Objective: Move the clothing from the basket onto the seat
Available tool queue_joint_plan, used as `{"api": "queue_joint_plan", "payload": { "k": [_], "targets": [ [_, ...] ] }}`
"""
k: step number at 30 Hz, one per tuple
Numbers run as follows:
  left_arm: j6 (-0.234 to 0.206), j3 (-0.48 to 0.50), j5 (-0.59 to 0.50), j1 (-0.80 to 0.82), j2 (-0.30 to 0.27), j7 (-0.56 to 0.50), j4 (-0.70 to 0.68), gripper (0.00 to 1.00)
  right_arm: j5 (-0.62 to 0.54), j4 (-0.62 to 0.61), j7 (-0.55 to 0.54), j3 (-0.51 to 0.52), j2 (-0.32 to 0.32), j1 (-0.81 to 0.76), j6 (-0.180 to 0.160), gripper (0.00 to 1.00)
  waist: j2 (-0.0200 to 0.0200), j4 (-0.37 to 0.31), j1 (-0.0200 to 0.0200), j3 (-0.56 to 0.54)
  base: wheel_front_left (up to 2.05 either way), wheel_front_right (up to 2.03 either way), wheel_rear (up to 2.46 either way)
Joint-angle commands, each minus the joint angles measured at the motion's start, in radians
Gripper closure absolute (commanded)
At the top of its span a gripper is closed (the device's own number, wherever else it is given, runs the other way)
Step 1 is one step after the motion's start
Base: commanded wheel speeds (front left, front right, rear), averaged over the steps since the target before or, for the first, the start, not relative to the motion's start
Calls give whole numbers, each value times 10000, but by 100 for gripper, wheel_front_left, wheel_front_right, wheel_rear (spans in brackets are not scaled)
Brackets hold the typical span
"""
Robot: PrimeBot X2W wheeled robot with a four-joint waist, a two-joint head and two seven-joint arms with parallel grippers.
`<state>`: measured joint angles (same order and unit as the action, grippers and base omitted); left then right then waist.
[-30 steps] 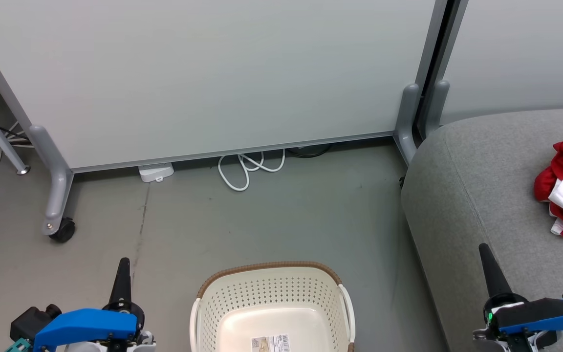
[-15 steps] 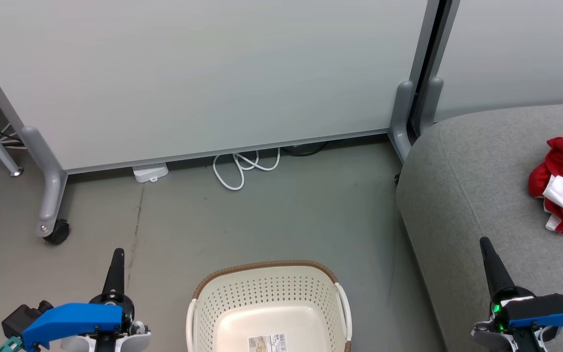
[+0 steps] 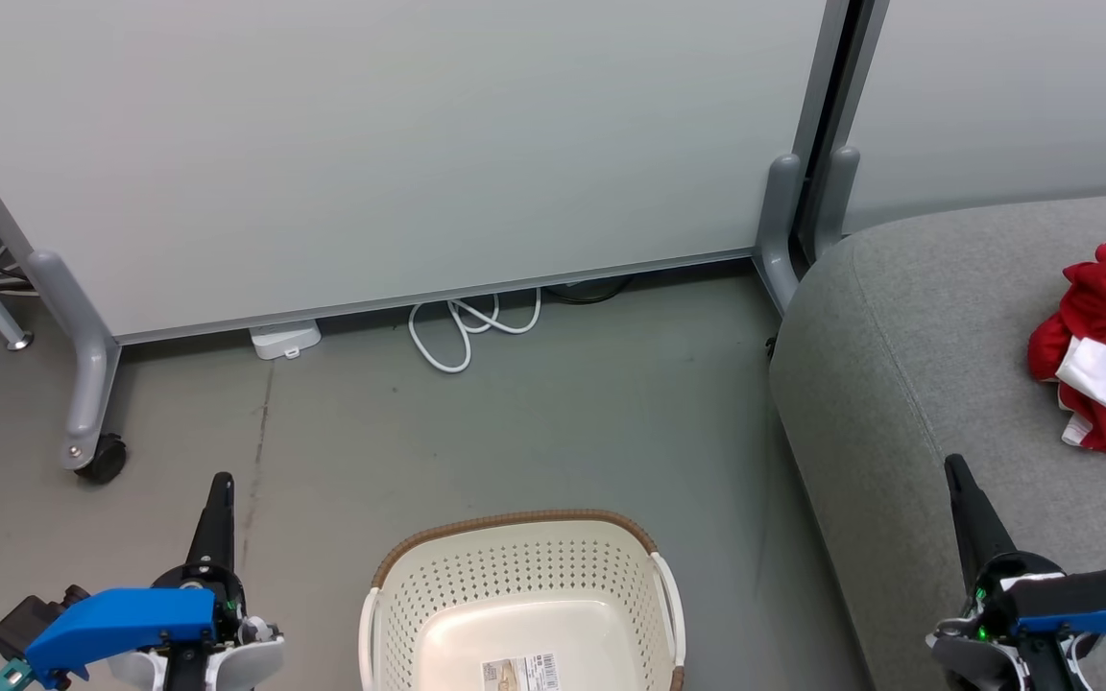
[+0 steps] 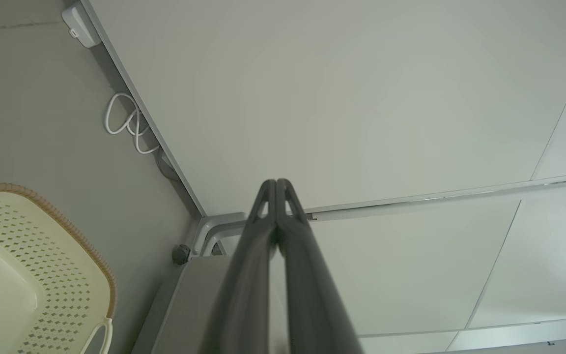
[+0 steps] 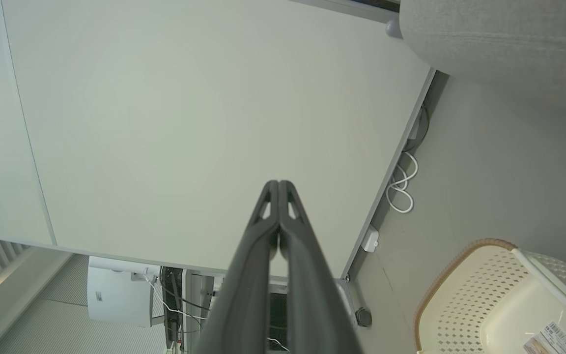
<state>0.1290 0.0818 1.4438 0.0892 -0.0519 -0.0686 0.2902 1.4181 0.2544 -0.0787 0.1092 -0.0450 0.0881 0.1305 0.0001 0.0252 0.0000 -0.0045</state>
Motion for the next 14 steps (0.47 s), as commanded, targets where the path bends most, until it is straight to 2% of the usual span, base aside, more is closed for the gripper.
{"api": "queue_joint_plan", "payload": {
  "k": [1, 14],
  "targets": [
    [25, 61, 163, 190, 2, -46, -110, 100, 210, -68, -66, 30, -71, 137, 3, 100, -1, -12, 0, 4, 0, 0, 0],
    [29, 236, 1038, 221, 13, -297, -326, 100, 1196, -98, -244, 47, -75, 201, 4, 100, -1, -138, 0, 42, 0, 0, 0]
  ]
}}
